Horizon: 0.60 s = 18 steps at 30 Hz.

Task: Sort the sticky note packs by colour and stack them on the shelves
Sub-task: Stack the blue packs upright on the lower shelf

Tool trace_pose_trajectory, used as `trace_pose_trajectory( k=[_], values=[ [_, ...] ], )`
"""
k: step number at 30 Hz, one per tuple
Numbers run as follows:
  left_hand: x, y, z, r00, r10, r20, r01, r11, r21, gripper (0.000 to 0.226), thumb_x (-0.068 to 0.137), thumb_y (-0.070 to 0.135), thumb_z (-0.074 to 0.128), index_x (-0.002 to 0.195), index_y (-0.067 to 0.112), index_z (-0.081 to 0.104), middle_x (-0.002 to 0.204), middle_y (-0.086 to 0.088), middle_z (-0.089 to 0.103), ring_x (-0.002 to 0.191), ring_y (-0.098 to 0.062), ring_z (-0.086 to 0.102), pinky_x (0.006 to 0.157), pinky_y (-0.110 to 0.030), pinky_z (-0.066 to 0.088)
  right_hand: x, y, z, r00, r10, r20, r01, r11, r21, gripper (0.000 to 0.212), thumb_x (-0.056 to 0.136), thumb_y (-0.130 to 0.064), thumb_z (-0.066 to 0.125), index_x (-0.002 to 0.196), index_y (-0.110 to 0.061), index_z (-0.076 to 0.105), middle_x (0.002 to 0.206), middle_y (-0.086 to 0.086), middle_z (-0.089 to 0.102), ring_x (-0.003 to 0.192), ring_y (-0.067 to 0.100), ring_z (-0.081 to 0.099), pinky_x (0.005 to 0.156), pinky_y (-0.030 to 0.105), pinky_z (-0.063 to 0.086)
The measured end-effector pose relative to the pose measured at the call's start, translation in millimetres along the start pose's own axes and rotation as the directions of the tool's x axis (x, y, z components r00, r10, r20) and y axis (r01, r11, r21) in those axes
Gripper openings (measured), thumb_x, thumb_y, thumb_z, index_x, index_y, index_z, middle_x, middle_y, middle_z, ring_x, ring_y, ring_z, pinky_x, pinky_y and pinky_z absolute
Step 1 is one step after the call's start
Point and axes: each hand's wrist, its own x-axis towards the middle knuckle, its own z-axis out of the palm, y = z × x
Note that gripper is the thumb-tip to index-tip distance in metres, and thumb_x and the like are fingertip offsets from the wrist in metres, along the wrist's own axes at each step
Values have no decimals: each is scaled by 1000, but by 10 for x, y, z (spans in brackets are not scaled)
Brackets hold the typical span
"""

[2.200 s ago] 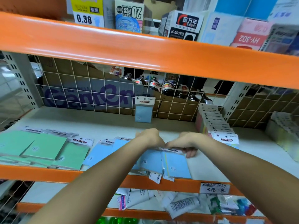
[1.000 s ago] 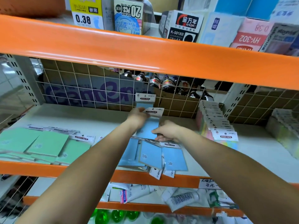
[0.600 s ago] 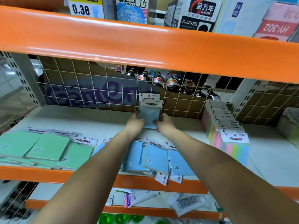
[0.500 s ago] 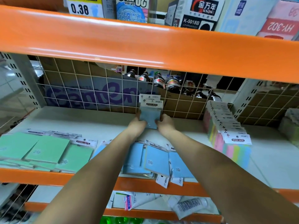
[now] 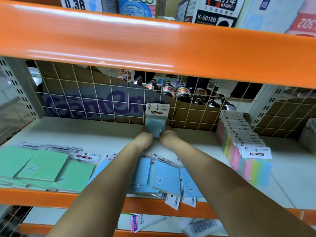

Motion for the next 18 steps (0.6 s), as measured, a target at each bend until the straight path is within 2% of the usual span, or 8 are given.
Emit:
trace_pose_trajectory(
  k=[2,5,8,12,15,18],
  values=[
    [-27,7,-2,999,-10,30,8,999,53,41,100,10,37,140,3,39,141,-18,45,129,-29,44,99,-29,36,20,-7,-32,1000,-2,23,4,999,-51,45,101,-20,39,145,-14,34,140,14,49,123,30,51,97,34,44],
    [-26,14,18,999,30,43,-34,995,99,38,99,10,40,136,6,44,137,-14,50,122,-26,48,95,-27,35,35,46,-39,999,23,36,-20,994,-105,43,100,-17,39,141,-6,39,139,18,48,126,32,48,94,36,41],
    [-23,14,5,997,37,71,-48,987,155,38,100,10,40,137,6,44,139,-12,47,126,-25,45,99,-27,32,73,79,-27,998,48,38,-43,991,-123,53,97,-22,43,145,-2,33,146,21,39,134,34,38,107,40,31],
    [1,-9,-19,995,47,83,-62,979,194,41,100,13,40,141,9,39,141,-15,46,127,-25,45,101,-28,32,37,59,-74,1000,17,14,-16,992,-128,65,97,-20,45,152,-5,14,154,20,25,141,33,27,113,40,22],
    [-36,0,1,996,49,75,-64,974,216,43,100,14,40,142,9,37,143,-15,45,128,-26,45,102,-28,32,-12,86,-88,999,34,37,-27,985,-170,54,100,-16,39,151,-6,22,144,19,41,131,31,42,103,34,36],
    [-103,-6,45,996,65,55,-76,969,236,53,96,12,43,147,13,30,139,-12,48,121,-26,49,88,-23,36,-133,110,-134,999,4,42,0,995,-102,39,99,-13,42,138,-6,45,132,15,54,118,28,54,93,32,45]
  ],
)
